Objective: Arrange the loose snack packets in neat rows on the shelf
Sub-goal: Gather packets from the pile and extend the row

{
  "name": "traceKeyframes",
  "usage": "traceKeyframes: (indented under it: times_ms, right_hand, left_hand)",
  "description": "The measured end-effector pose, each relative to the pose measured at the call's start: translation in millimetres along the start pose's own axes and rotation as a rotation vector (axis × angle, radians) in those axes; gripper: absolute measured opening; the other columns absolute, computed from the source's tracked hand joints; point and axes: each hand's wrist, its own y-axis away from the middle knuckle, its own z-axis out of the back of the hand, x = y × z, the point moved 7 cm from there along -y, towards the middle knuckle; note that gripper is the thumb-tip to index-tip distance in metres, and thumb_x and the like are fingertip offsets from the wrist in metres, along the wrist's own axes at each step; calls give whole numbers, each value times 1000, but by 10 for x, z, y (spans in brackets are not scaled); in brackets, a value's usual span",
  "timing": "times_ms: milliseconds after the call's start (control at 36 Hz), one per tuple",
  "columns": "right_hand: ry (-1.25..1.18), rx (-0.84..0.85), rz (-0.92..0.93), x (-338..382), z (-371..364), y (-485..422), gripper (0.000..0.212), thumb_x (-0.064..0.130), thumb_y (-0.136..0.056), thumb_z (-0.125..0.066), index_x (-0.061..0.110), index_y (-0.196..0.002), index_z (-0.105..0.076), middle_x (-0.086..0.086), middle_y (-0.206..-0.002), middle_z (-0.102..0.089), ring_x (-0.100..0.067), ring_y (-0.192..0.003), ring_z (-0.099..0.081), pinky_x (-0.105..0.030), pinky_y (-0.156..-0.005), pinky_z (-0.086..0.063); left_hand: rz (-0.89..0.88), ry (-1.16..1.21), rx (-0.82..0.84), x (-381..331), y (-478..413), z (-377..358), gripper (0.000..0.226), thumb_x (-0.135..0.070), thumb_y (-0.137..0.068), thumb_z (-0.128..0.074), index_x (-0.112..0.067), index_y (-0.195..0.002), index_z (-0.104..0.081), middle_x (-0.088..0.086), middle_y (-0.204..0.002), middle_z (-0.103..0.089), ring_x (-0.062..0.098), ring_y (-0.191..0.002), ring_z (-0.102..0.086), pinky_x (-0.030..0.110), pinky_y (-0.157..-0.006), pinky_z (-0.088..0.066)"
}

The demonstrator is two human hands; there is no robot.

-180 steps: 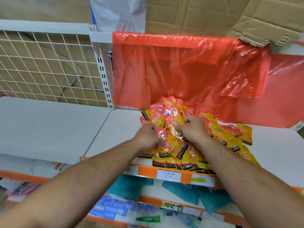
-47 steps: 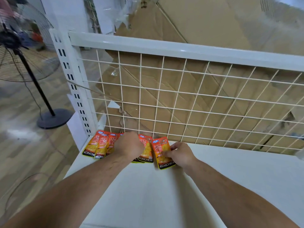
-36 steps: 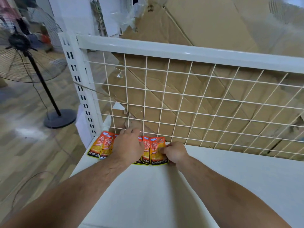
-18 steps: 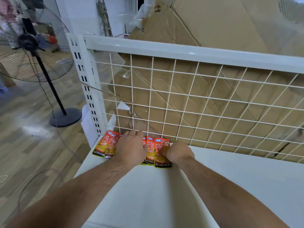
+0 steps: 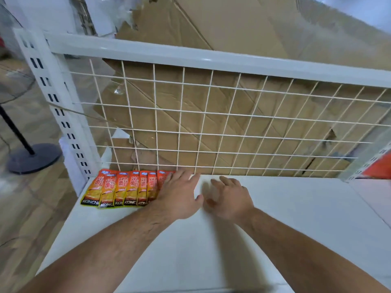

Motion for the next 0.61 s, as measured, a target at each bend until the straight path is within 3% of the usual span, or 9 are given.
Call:
traceKeyframes:
  times_ms: [306, 611]
  right_hand:
    - [-36, -17, -202, -1404, 211, 858, 74, 62, -87, -50, 34, -152, -28, 3, -162, -22, -23, -148, -19, -41, -116, -25]
    - [-59, -106, -262, -3021, 526, 1901, 71, 66, -89, -46, 36, -152, -31, 2, -161, -26, -25, -146, -25, -42, -116, -30]
  left_hand:
    - [-156, -1, 164, -1469, -178, -251, 66, -56, -94, -30, -29, -154, -18, -5, -163, -14, 20, -149, -8, 44, -121, -5]
    - [-212, -28, 209, -3320, -90, -459, 71, -63, -93, -29, -30, -155, -16, -4, -163, -13, 22, -149, -11, 43, -121, -9]
